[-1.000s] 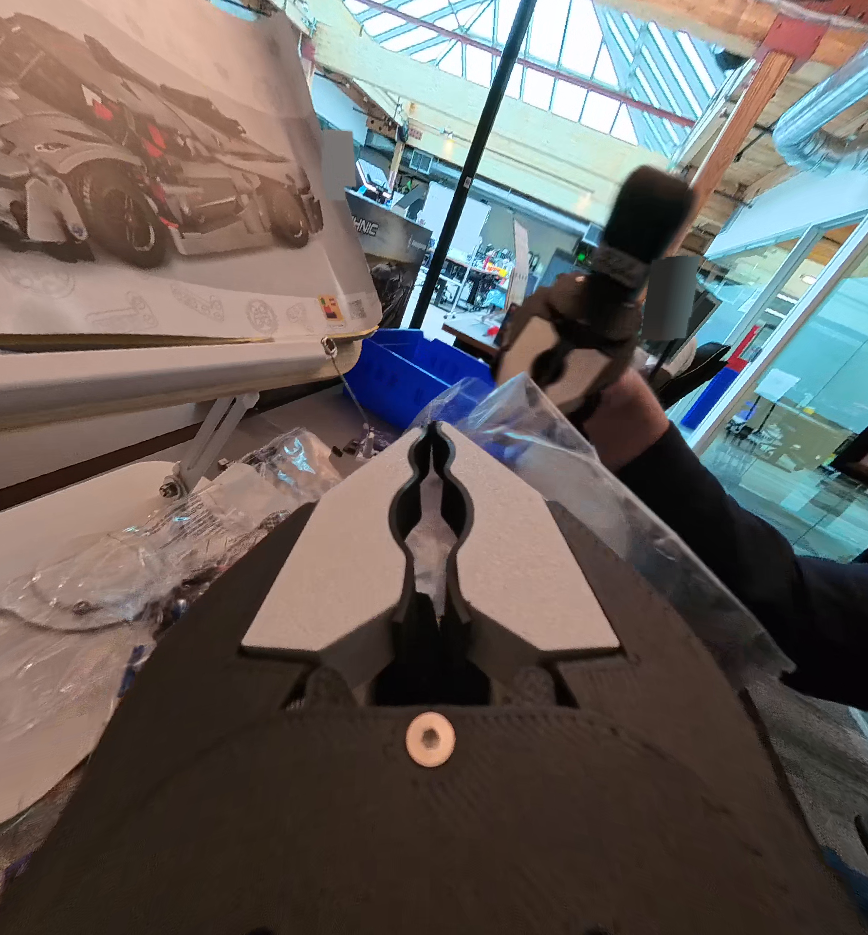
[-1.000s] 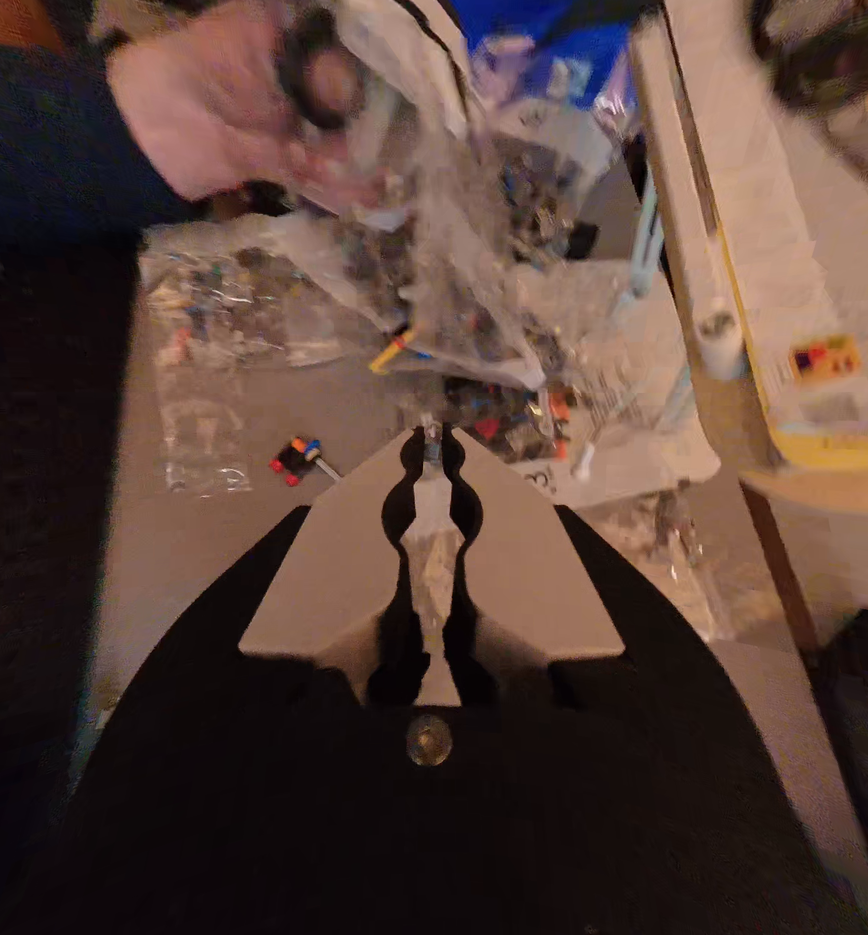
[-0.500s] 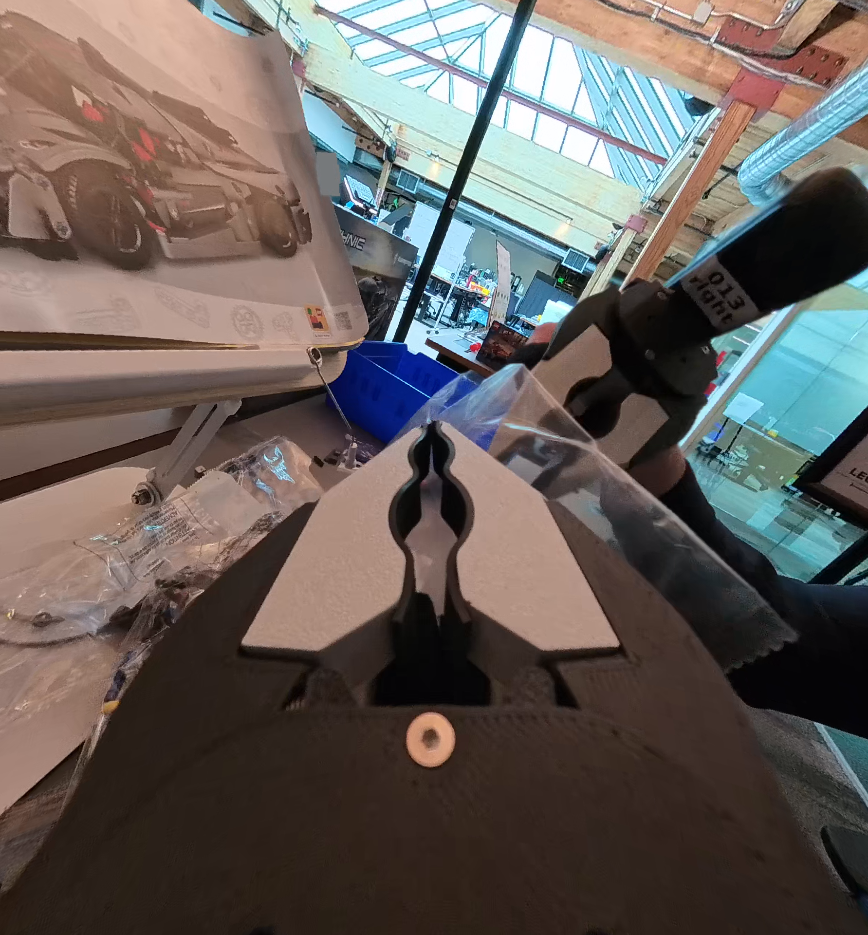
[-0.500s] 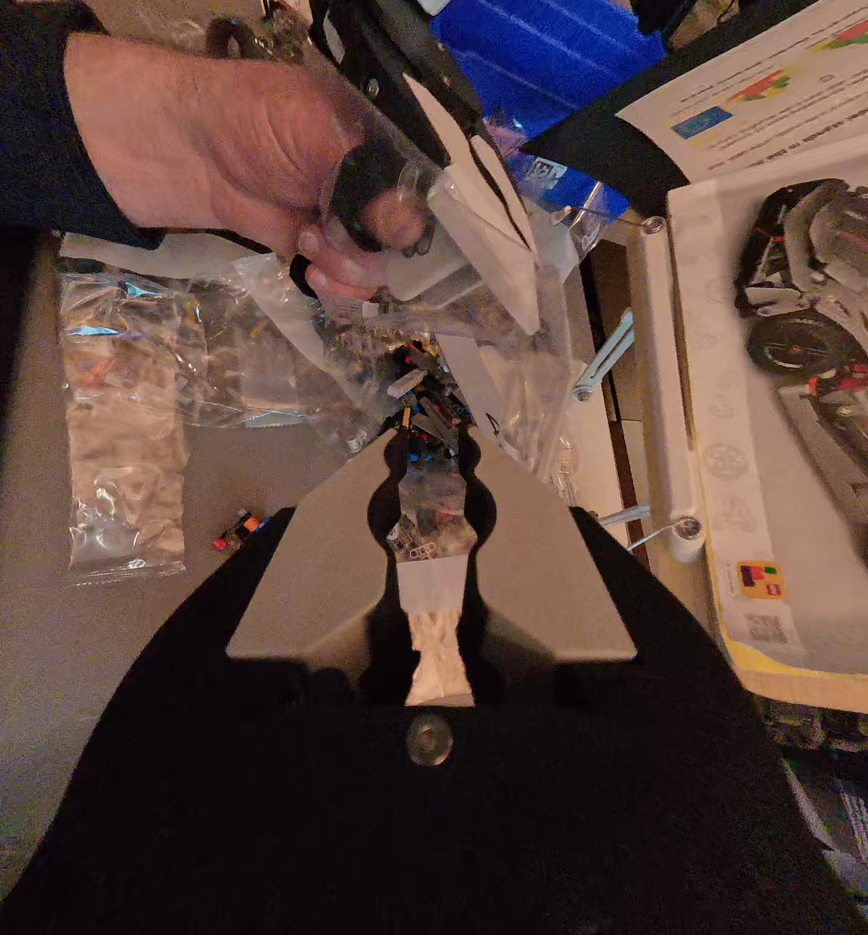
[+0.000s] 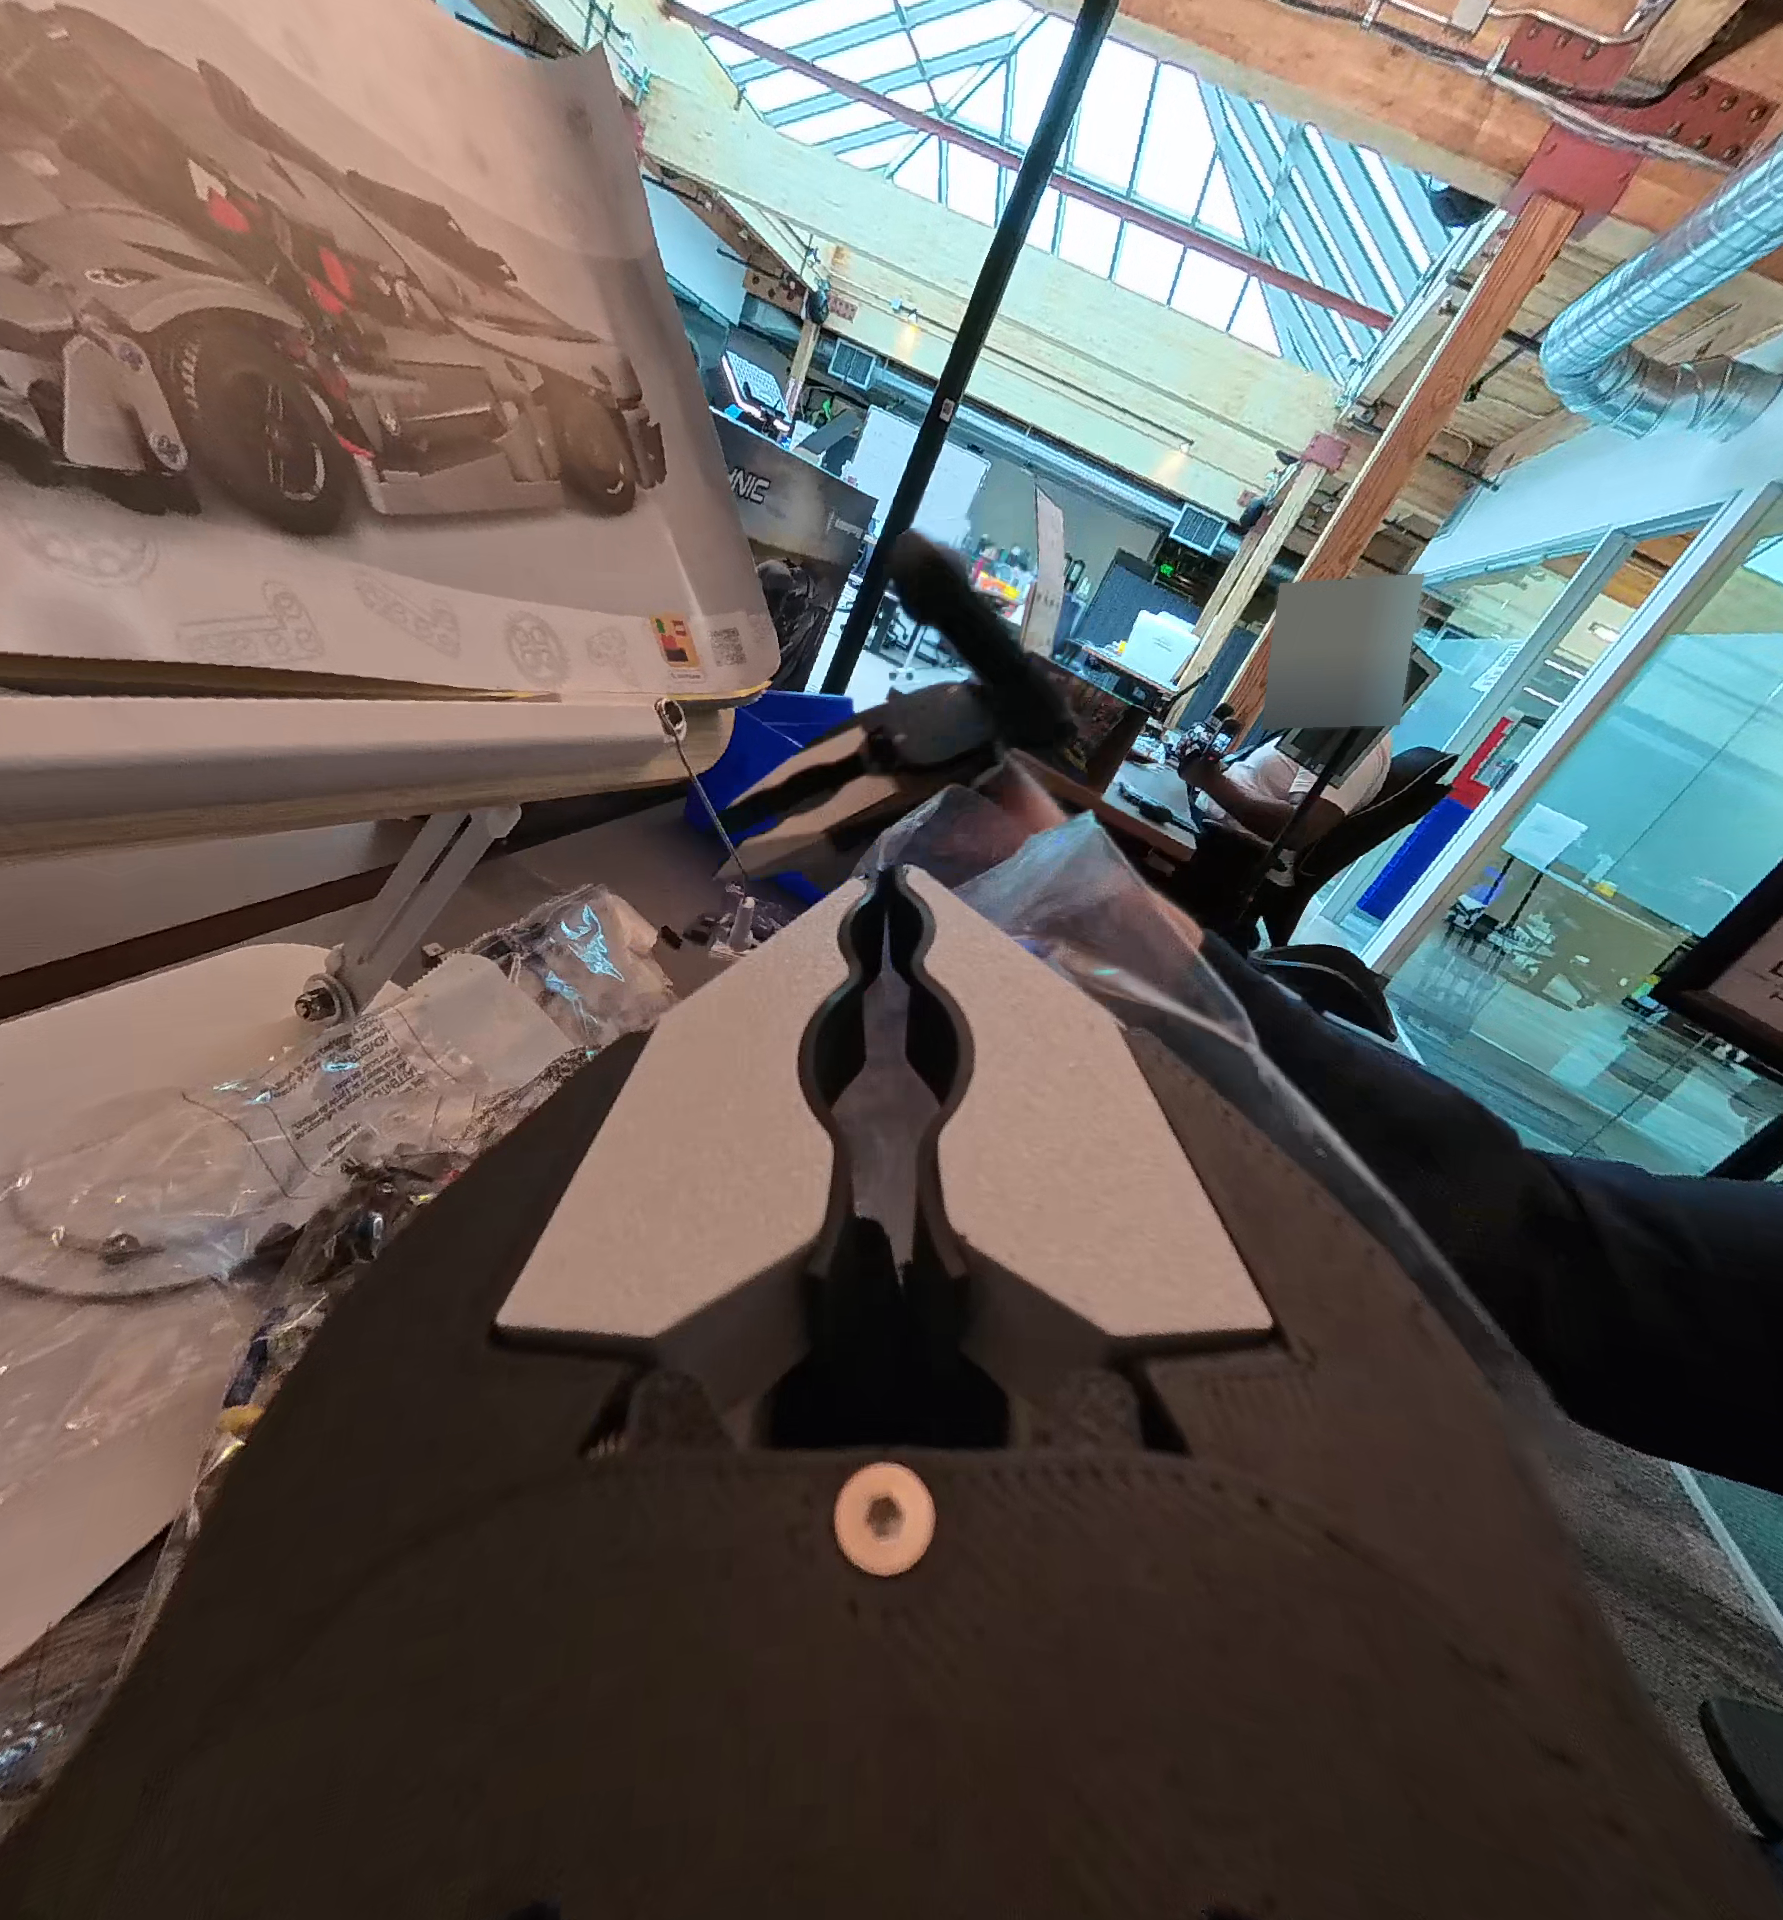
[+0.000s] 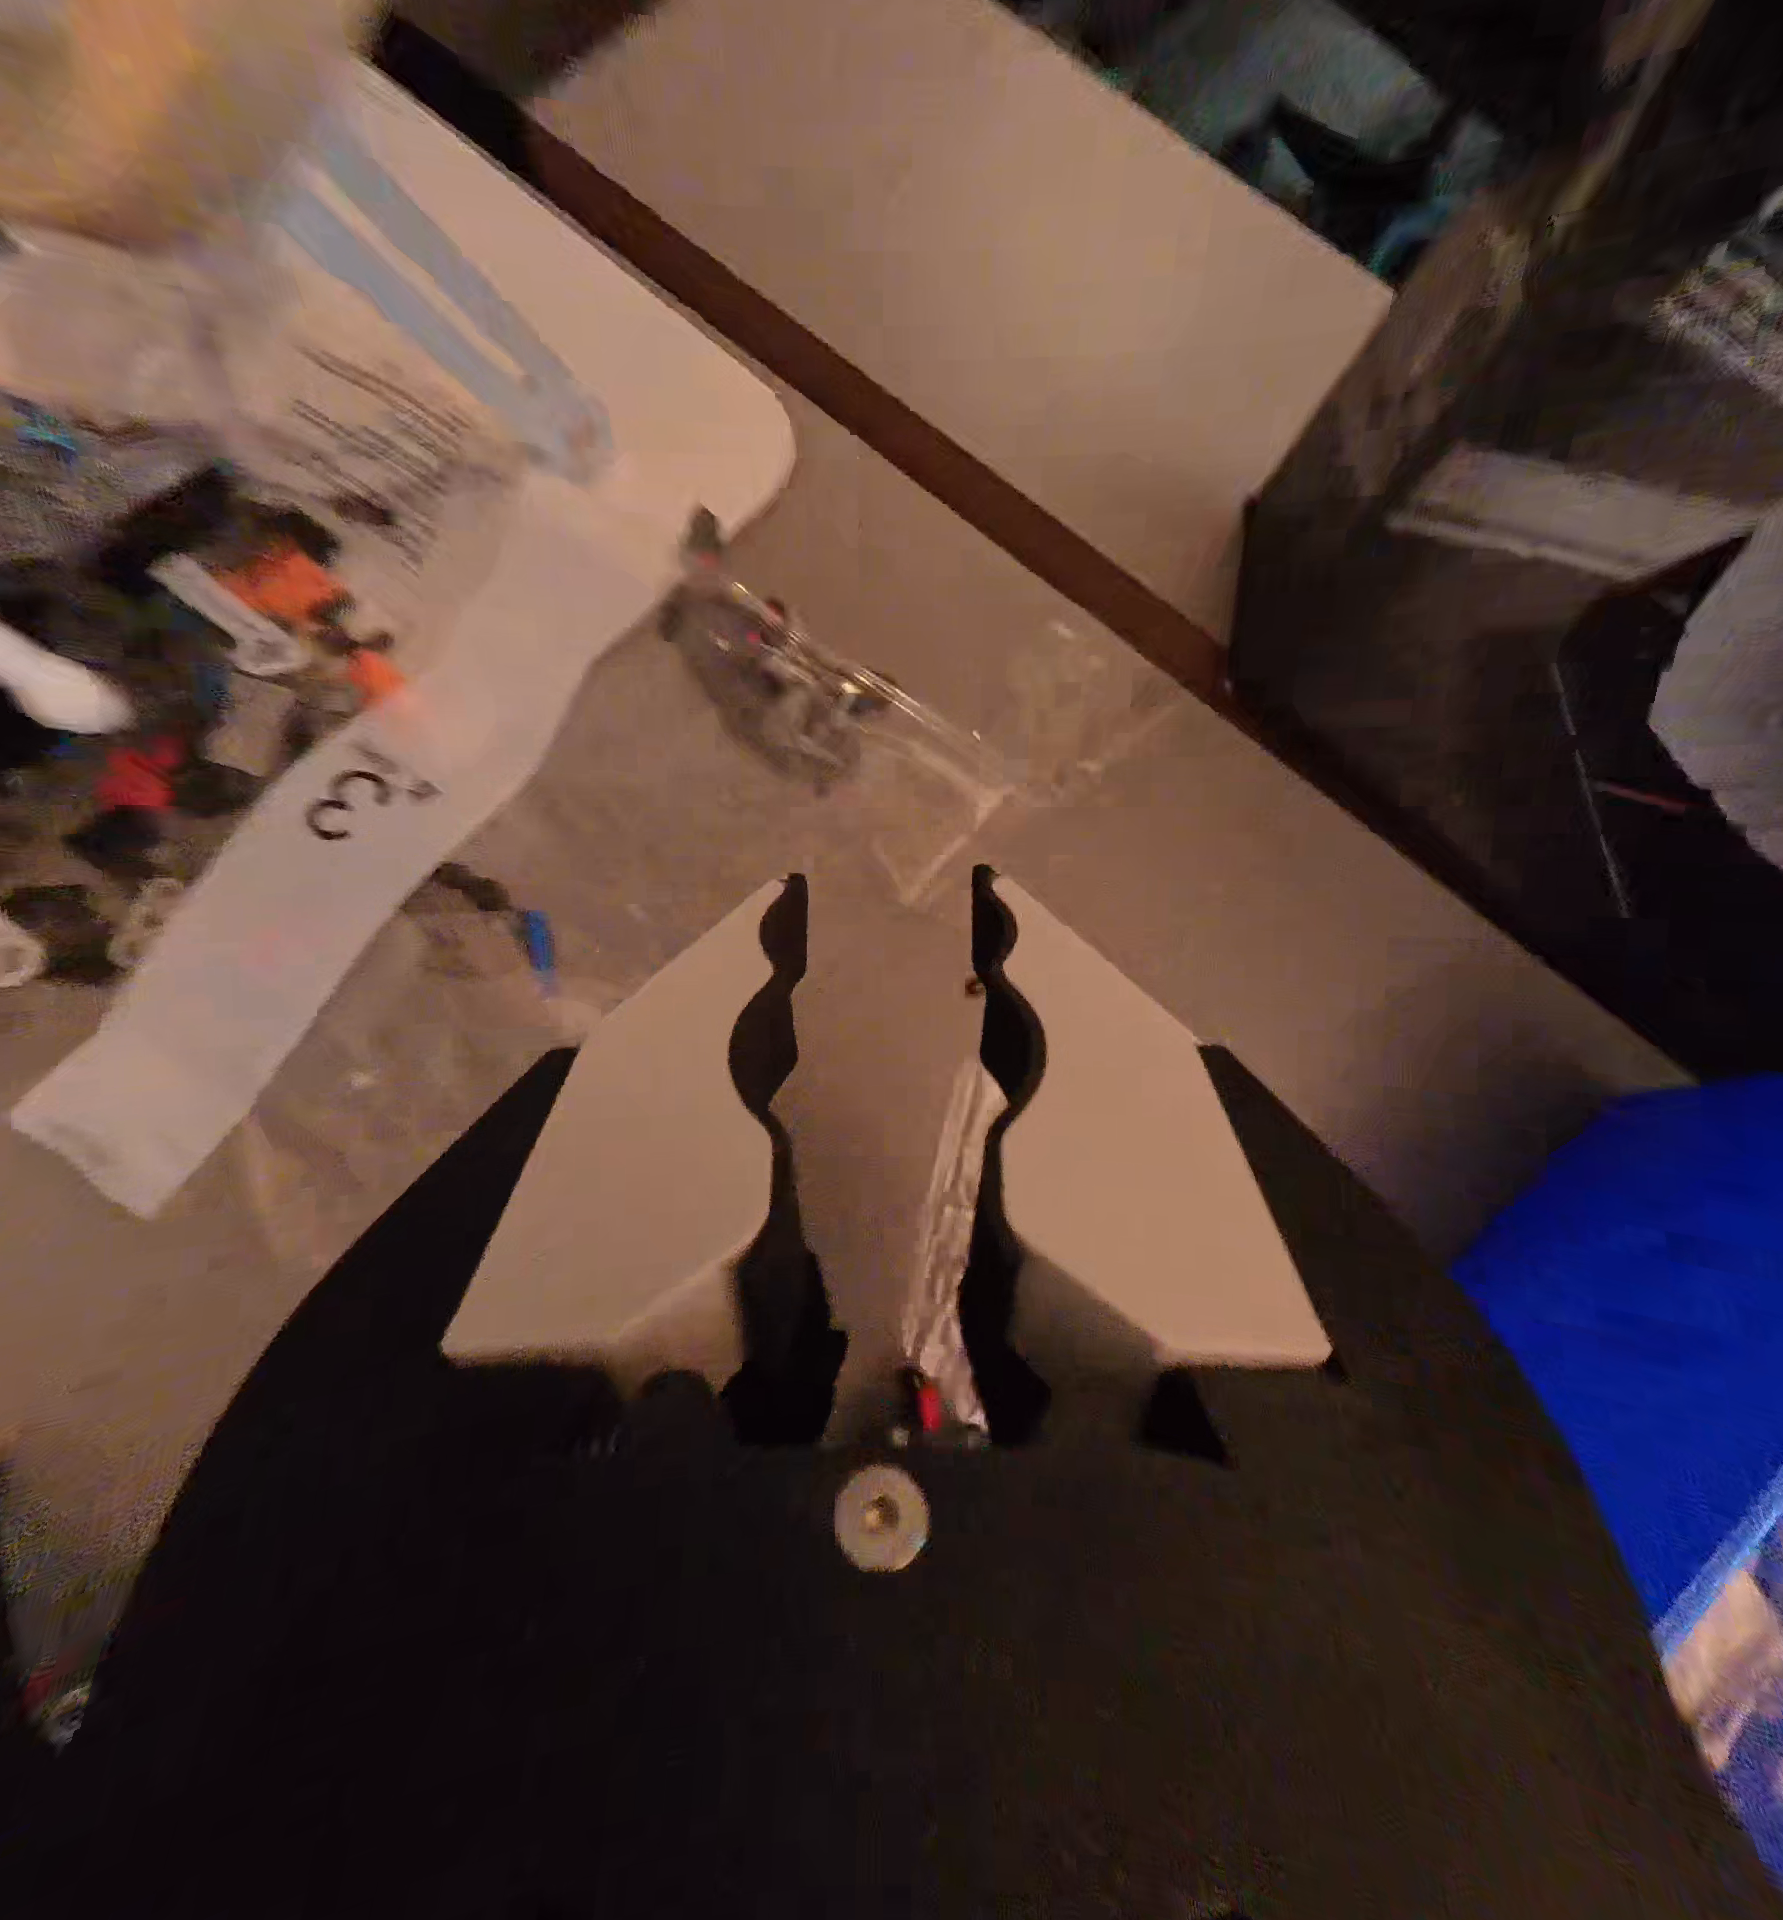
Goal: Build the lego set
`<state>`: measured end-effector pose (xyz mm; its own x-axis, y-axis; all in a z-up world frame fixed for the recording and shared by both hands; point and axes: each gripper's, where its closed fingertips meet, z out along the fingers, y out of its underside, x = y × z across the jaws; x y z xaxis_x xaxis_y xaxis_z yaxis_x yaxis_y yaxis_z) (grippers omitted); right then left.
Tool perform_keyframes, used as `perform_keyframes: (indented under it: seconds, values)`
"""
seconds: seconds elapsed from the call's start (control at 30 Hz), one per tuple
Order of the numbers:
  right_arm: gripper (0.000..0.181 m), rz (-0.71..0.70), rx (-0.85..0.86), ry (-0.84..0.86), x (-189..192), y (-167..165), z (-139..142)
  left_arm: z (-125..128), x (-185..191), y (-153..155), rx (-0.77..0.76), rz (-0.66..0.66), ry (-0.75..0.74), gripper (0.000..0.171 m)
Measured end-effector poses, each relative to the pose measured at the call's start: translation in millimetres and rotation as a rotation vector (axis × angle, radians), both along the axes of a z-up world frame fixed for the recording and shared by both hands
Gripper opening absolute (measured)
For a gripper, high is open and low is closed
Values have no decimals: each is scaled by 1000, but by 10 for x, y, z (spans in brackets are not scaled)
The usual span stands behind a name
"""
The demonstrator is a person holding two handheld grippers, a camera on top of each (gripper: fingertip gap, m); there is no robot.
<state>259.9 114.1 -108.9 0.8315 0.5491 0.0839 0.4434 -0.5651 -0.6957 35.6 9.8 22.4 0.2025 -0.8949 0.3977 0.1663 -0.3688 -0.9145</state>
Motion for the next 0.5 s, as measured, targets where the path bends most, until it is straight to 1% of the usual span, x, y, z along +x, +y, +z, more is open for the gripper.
perform_keyframes:
  seconds: [0.03,0.1,0.13,0.2,0.27,0.3,0.37,0.43,0.47,0.5]
  values:
    - [28,-39,-20,-57,89,47,-129,-1,-3,1,1,1,2,0]
    - [27,-70,-47,-129,195,108,-319,3,-11,2,1,3,0,0]
    - [25,-92,-67,-151,255,133,-405,6,-14,3,1,3,-1,0]
    - [26,-131,-114,-157,340,172,-541,8,-15,1,2,2,-1,0]
    - [29,-140,-134,-129,345,195,-594,5,-13,2,1,1,0,0]
    - [29,-154,-143,-146,385,200,-609,1,-12,4,1,1,1,0]
    - [24,-149,-138,-142,384,235,-612,-3,-14,9,-1,1,0,0]
    - [15,-137,-162,-140,378,223,-669,-6,-19,11,0,3,3,0]
    - [7,-130,-152,-121,356,237,-665,-5,-23,12,0,4,2,0]
    - [2,-121,-155,-112,340,233,-674,-4,-26,15,0,5,1,0]
